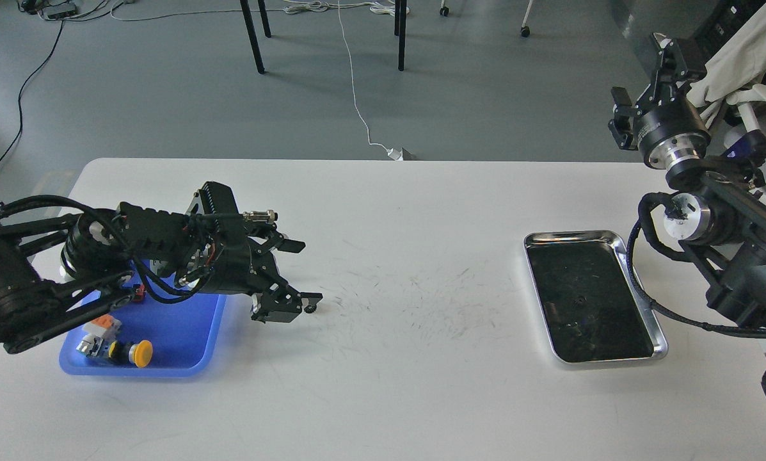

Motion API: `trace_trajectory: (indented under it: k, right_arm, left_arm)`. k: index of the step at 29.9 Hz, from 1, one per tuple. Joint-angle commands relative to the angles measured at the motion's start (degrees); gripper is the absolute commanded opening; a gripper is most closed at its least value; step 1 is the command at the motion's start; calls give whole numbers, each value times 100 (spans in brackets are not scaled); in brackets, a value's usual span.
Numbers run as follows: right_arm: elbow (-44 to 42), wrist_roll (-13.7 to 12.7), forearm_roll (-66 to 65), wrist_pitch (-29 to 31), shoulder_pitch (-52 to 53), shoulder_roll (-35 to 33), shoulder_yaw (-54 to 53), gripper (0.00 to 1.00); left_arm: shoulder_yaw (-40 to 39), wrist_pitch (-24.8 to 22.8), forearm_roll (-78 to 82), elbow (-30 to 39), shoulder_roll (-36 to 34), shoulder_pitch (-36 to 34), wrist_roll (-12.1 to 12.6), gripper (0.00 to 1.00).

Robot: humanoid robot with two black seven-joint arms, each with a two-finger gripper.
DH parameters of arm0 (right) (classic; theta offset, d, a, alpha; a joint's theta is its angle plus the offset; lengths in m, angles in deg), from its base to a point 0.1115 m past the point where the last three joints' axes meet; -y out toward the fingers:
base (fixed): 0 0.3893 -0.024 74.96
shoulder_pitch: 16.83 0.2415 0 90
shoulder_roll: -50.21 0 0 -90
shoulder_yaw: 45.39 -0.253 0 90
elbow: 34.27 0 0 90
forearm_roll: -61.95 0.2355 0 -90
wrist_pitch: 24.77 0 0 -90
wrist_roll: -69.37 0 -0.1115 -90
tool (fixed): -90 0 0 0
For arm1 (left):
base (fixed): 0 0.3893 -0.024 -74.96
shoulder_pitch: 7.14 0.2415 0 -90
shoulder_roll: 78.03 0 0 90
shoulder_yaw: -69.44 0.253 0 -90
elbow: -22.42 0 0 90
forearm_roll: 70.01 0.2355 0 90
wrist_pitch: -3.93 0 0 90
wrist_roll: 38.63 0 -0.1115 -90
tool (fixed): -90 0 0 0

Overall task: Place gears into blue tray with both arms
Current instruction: 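Lower the left gripper onto the black part and close it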

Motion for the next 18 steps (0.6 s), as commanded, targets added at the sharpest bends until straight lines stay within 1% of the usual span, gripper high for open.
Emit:
trace_trajectory:
  k: [1,3,4,6,7,10,11,12,13,14,15,17,18]
  right_arm:
    - [8,-9,0,0,0,-3,-1,99]
    - [8,-9,0,0,0,-3,-1,99]
    - [16,-9,0,0,9,-3,-1,99]
    - [25,-9,0,0,9,-3,-1,99]
    - [25,-9,-9,0,9,-3,-1,99]
    - [25,-9,-9,0,9,-3,-1,99]
    - [25,-9,-9,0,18,-3,-1,99]
    - [25,-9,-9,0,18,-12,-1,99]
    - [25,-9,-18,0,18,-12,-1,99]
    - [25,-18,-18,0,18,-12,-1,99]
    - [25,-18,-18,0,18,-12,-1,99]
    - [25,-18,-18,0,18,-12,-1,99]
    - [25,-9,-18,0,18,-3,-1,99]
  left_arm:
    - [57,265,27,-6,-21,-6,2,94]
    - [66,248,27,-6,-39,-32,2,94]
    - [74,247,27,-50,-39,-50,2,96]
    - [-22,90,27,38,-126,-41,2,96]
    - [39,28,27,-40,-188,-50,2,96]
    - [57,-25,-81,-120,-250,-23,2,96]
    - [22,-129,-211,-59,-215,-58,2,96]
    - [-22,-365,-447,11,-223,-85,2,96]
    - [-14,-638,-736,-67,-232,-102,2,96]
    - [21,-701,-861,-242,-250,-111,2,96]
    - [22,-606,-845,-374,-224,-94,2,96]
    - [48,-352,-748,-375,-188,-50,2,96]
    - [65,-263,-696,-384,-197,-67,2,98]
